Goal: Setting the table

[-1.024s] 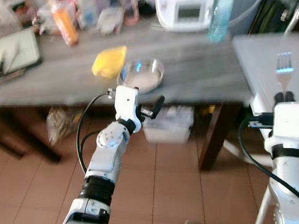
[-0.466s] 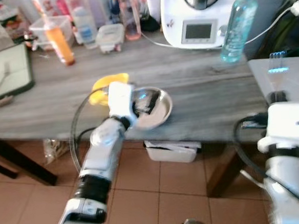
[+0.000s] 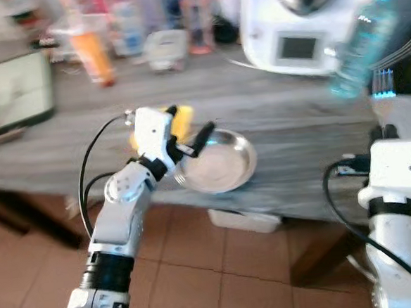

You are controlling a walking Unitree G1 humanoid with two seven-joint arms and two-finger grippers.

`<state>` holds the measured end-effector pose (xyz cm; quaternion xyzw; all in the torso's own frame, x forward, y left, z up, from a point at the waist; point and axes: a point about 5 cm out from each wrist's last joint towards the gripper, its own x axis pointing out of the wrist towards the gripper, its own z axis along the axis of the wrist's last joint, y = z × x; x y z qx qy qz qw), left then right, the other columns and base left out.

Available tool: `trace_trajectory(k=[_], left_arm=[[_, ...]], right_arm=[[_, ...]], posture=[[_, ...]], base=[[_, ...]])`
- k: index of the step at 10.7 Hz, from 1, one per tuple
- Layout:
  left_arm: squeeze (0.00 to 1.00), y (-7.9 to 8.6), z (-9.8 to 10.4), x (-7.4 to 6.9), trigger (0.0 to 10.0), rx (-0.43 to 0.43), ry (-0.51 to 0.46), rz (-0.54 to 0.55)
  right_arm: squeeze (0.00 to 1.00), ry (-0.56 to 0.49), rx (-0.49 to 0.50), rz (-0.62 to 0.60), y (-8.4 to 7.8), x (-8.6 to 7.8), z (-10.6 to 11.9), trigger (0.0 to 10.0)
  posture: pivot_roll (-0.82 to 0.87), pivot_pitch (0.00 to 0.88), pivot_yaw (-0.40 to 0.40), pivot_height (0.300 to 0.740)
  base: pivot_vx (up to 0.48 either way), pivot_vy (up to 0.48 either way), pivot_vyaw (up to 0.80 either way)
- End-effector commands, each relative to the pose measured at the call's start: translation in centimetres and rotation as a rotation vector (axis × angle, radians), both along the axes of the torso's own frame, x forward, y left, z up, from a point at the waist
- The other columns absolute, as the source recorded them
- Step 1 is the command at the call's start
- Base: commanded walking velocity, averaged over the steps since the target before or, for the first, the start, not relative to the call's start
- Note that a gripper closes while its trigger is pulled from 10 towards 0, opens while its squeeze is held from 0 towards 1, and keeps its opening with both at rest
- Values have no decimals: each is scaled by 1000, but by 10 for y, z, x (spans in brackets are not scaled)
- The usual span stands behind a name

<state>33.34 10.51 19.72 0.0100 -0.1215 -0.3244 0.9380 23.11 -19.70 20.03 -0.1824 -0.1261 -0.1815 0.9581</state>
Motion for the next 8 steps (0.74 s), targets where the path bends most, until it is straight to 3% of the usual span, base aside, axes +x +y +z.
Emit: trace_trajectory(k=[1, 2, 3, 4, 5, 8], left_arm=[[0, 9, -1, -3, 10000, 22, 5, -19], [0, 15, -4, -4, 10000, 43, 19, -39], [0, 21, -7, -10, 10000, 113, 65, -163], [0, 19, -9, -13, 10000, 135, 89, -213], [0, 17, -15, -19, 10000, 197, 131, -329], [0, 15, -17, -25, 10000, 258, 194, -464]], right_arm=[[0, -4, 8, 5, -1, -1, 1, 10000], [0, 0, 11, 8, -2, 0, 0, 10000], [0, 24, 36, 64, 1, 9, 2, 10000], [0, 30, 46, 69, 1, 12, 1, 10000], [0, 49, 102, 69, 1, 15, -3, 10000], [0, 150, 197, 58, 0, 19, -24, 10000]], posture=[[-54, 130, 38, 740], [-50, 130, 34, 740], [-48, 125, 34, 740], [-46, 125, 32, 740], [-42, 126, 30, 740], [-42, 132, 35, 740]], base=[[0, 0, 0], [0, 0, 0], [0, 0, 0], [0, 0, 0], [0, 0, 0], [0, 0, 0]])
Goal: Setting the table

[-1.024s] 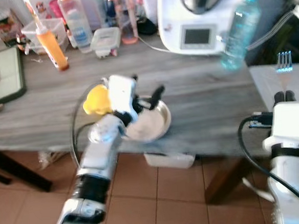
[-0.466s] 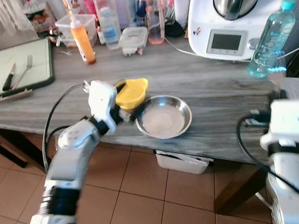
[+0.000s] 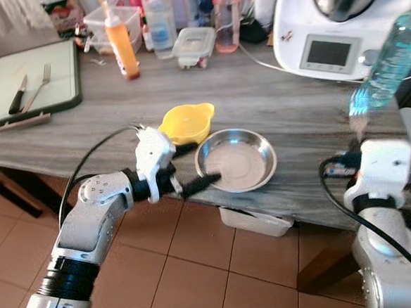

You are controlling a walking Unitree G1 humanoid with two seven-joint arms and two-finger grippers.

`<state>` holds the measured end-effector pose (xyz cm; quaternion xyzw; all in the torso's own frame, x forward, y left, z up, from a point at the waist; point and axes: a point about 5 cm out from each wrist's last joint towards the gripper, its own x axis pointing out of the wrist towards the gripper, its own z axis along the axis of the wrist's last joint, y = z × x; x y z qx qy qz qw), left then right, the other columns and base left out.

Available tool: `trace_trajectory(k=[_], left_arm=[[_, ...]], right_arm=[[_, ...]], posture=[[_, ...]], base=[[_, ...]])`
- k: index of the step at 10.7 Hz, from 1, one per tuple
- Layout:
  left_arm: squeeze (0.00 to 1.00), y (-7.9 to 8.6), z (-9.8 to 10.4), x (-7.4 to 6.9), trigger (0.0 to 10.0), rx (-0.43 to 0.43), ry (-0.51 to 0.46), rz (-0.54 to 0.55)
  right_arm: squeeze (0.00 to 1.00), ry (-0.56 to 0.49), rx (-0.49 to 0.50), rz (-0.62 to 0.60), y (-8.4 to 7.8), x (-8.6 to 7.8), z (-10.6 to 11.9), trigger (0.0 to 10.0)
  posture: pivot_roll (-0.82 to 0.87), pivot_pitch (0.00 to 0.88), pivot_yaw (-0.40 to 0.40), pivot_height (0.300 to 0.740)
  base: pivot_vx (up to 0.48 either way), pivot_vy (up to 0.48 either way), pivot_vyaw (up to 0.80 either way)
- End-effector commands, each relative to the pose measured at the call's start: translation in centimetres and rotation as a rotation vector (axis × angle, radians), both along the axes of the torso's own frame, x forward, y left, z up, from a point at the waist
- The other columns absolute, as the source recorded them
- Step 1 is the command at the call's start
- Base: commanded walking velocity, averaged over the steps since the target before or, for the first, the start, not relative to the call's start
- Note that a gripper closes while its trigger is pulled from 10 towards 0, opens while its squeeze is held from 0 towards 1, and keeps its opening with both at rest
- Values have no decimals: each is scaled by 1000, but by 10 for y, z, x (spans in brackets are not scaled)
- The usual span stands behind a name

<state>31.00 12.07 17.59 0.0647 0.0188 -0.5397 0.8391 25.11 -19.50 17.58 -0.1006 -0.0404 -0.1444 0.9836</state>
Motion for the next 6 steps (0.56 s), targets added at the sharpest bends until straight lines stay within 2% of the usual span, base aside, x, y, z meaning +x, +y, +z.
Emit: trace_trajectory(k=[1, 4, 6], left_arm=[[0, -1, 4, -4, 10000, 18, -6, -50], [0, 2, 6, -11, 10000, 64, 45, -166], [0, 0, 7, -12, 10000, 74, 49, -188]], right_arm=[[0, 38, 17, -3, 0, -1, -7, 10000], [0, 85, 50, 31, 10, 0, -18, 10000], [0, 131, 53, 54, 13, 4, -25, 10000]], posture=[[-45, 135, 37, 740], [-40, 139, 38, 740], [-37, 135, 49, 740]], base=[[0, 0, 0], [0, 0, 0], [0, 0, 0]])
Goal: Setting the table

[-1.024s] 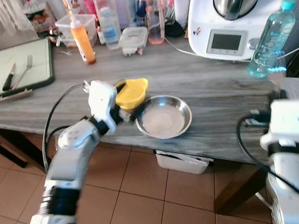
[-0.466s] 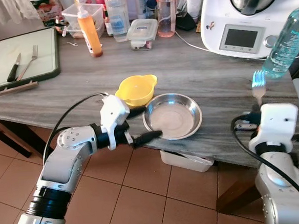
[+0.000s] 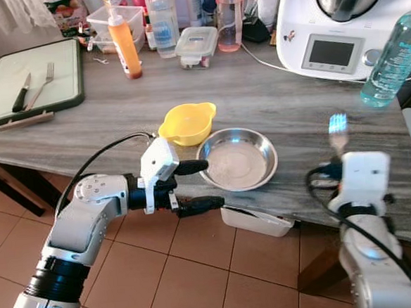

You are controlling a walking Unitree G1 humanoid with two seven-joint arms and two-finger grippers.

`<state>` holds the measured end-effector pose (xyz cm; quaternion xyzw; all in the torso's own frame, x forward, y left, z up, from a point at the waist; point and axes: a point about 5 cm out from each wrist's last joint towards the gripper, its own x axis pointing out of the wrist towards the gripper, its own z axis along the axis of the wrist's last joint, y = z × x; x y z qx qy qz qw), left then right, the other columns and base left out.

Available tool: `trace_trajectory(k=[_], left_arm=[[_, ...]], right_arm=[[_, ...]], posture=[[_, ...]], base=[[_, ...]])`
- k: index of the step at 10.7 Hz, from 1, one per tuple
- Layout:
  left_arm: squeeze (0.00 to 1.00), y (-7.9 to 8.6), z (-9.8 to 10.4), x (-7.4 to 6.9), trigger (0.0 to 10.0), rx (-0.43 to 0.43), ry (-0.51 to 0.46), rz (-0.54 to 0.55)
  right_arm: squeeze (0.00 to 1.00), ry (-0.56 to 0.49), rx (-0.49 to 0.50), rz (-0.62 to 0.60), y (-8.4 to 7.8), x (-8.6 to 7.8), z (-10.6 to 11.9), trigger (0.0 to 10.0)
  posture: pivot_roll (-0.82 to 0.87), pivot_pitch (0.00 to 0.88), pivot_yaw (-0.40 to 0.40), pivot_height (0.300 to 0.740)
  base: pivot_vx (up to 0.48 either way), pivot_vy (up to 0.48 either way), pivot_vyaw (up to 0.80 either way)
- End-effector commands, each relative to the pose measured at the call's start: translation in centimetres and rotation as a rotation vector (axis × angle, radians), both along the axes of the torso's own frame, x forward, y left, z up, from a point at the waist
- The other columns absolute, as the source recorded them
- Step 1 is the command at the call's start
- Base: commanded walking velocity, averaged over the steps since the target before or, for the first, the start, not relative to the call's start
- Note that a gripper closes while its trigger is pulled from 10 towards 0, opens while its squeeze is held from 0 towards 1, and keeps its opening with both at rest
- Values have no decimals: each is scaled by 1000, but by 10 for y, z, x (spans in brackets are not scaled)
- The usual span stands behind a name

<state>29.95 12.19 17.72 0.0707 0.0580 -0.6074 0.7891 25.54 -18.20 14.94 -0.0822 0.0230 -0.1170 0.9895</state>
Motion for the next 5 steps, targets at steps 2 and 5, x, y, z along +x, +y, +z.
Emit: trace_trajectory(k=[2, 5], left_arm=[[0, -7, 5, -1, 10000, 10, -21, -34], [0, -10, 4, -4, 10000, 5, -8, -39]], right_arm=[[0, -1, 39, 31, 8, 8, -2, 10000], [0, -6, 96, 52, 14, 18, -3, 10000]], posture=[[-41, 133, 59, 740], [-40, 134, 61, 740]], base=[[0, 0, 0], [0, 0, 0]])
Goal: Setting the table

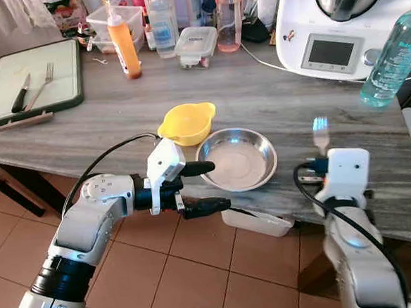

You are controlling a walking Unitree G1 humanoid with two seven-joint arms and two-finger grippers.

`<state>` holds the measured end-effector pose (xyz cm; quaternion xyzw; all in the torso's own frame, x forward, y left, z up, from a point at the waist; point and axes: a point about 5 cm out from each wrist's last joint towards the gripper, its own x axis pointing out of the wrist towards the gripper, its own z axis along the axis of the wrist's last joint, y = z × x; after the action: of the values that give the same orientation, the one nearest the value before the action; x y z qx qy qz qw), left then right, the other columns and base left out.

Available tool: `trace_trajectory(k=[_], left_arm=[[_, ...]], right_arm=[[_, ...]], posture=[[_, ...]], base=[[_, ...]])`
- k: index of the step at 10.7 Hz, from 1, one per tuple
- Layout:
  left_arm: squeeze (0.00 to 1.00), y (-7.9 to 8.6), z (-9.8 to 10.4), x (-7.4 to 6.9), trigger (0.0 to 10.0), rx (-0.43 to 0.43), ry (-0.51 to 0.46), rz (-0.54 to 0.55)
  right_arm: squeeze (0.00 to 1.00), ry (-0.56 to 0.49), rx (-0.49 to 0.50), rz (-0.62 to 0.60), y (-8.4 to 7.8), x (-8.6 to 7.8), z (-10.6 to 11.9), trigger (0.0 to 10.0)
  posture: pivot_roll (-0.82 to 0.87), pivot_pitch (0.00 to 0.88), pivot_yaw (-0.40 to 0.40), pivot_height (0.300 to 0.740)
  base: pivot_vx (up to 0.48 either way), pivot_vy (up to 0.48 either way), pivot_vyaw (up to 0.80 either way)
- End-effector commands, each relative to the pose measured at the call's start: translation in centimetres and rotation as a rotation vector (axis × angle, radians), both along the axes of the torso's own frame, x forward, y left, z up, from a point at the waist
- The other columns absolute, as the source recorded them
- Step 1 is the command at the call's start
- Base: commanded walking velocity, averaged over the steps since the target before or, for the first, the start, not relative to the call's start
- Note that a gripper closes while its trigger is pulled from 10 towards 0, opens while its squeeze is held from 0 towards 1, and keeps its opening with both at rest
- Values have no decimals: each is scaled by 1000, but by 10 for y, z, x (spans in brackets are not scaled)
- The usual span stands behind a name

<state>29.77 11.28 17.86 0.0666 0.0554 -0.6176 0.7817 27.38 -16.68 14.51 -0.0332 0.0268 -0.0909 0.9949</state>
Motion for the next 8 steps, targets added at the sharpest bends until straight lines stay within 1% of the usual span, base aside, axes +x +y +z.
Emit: trace_trajectory(k=[1, 2, 3, 5, 6, 7, 8], left_arm=[[0, 0, 2, -1, 10000, 18, -13, -10], [0, 0, 4, -1, 10000, 18, -14, -5], [0, 1, 4, 0, 10000, 18, -13, -5], [0, 0, 4, 0, 10000, 21, -11, -8], [0, 0, 4, 0, 10000, 22, -10, -11], [0, -1, 4, 0, 10000, 23, -9, -12], [0, -1, 4, -1, 10000, 22, -7, -15]], right_arm=[[0, 7, 30, 8, 3, 1, -2, 10000], [0, 22, 72, 12, 8, -1, -8, 10000], [0, 27, 93, 10, 11, -2, -10, 10000], [0, 14, 142, -21, 12, 0, -11, 10000], [0, 24, 191, -37, 13, -1, -14, 10000], [0, 29, 198, -42, 13, -2, -16, 10000], [0, 35, 238, -58, 13, -2, -20, 10000]], posture=[[-40, 134, 61, 740], [-32, 137, 61, 740], [-30, 138, 65, 740], [-30, 139, 68, 740], [-30, 139, 68, 740], [-29, 139, 72, 740], [-29, 139, 72, 740]], base=[[0, 0, 0], [0, 0, 0], [0, 0, 0], [0, 0, 0], [0, 0, 0], [0, 0, 0], [0, 0, 0]])
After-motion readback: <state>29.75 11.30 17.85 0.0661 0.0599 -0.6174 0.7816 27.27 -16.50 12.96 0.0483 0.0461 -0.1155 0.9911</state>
